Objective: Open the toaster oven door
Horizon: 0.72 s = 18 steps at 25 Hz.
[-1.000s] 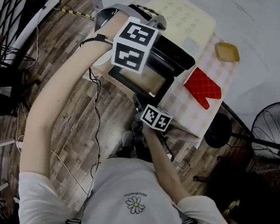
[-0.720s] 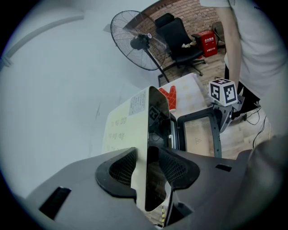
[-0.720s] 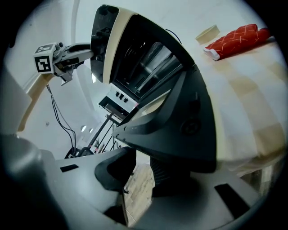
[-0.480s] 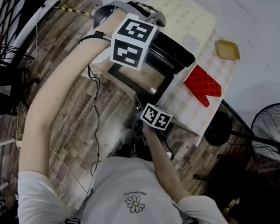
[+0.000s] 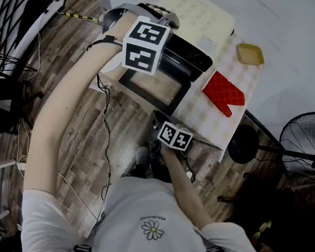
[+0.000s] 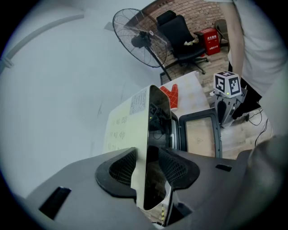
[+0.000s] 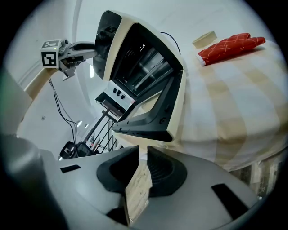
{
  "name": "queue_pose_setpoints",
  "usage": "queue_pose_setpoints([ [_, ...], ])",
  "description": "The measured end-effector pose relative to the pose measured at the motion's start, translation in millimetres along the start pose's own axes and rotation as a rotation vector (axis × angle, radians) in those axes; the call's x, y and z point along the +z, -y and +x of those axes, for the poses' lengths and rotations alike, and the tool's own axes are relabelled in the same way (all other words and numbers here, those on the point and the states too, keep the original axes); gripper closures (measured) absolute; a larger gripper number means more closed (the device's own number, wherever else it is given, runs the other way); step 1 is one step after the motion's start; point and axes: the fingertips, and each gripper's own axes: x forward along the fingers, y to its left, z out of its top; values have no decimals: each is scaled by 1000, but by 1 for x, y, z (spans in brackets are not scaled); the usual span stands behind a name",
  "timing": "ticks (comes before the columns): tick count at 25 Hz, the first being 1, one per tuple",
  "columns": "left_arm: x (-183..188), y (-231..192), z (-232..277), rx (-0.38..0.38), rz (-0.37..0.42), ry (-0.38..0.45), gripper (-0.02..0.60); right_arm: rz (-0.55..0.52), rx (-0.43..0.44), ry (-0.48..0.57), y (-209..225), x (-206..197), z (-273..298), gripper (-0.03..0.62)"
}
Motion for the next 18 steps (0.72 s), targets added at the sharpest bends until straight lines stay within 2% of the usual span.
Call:
queue_pose_setpoints([
  [4,-1,0,-1,18,-19,-3,411,-39,21,11,-11,3,-8,539],
  [7,-2,-1,-3,31,-101,14,412,-73,38,41,-23,16,-17,539],
  [10,-2,-10,-15,69,-174,39,414,-140,62,102,-40,46,-26,539],
  [14,7,-47,-59,197,-213,91,426,-276,71,226,-70,113,-44,539],
  [18,25,-82,-122,350,-314,223,480,-485,58,373,-118,187,-74,539],
])
